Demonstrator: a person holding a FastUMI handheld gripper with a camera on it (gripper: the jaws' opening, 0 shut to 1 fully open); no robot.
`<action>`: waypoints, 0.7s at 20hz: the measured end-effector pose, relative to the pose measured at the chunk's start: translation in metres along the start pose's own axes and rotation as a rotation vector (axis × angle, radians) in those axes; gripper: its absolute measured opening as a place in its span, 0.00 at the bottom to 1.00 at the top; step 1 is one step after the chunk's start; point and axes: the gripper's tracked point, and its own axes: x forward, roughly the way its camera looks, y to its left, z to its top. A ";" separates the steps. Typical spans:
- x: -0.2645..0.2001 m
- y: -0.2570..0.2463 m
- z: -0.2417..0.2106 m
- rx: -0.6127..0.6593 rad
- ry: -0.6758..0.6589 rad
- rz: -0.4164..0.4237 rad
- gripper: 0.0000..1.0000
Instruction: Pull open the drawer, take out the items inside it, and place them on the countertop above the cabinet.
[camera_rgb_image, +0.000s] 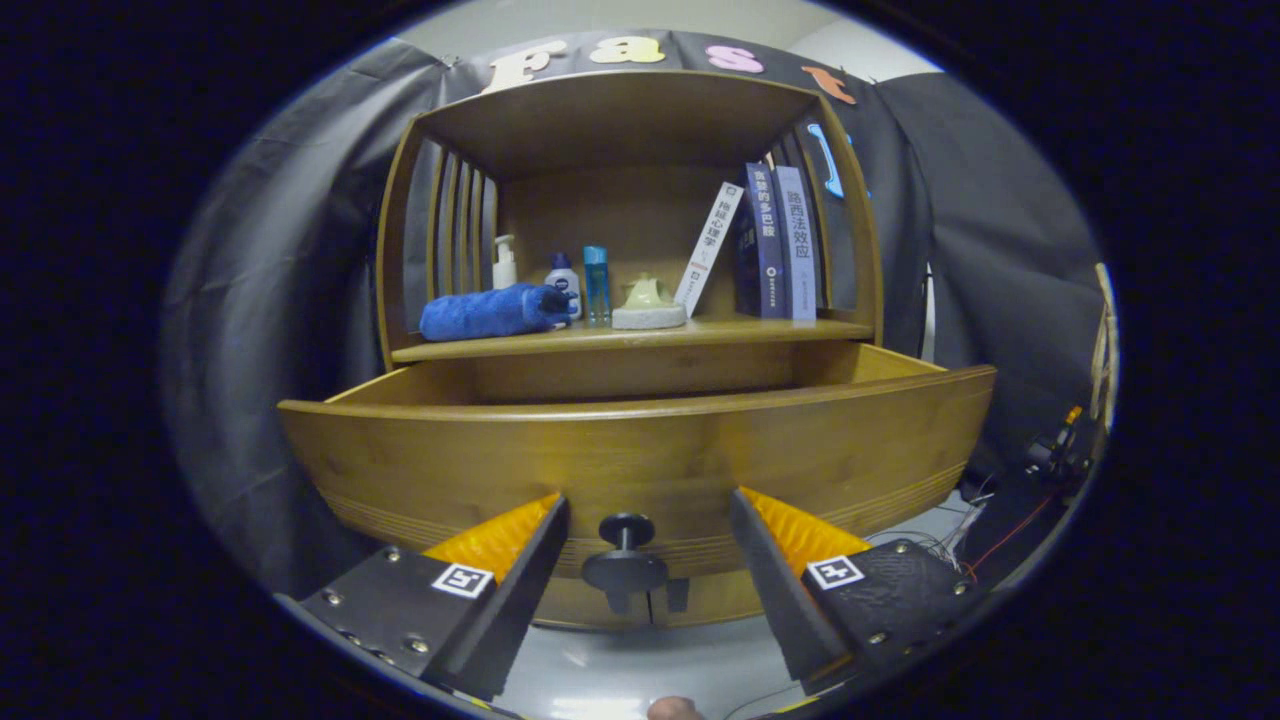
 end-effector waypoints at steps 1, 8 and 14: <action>0.007 0.001 0.002 -0.005 0.009 -0.006 0.99; 0.053 0.002 0.009 -0.016 0.031 0.006 0.98; 0.091 0.003 0.015 -0.021 0.044 -0.006 0.98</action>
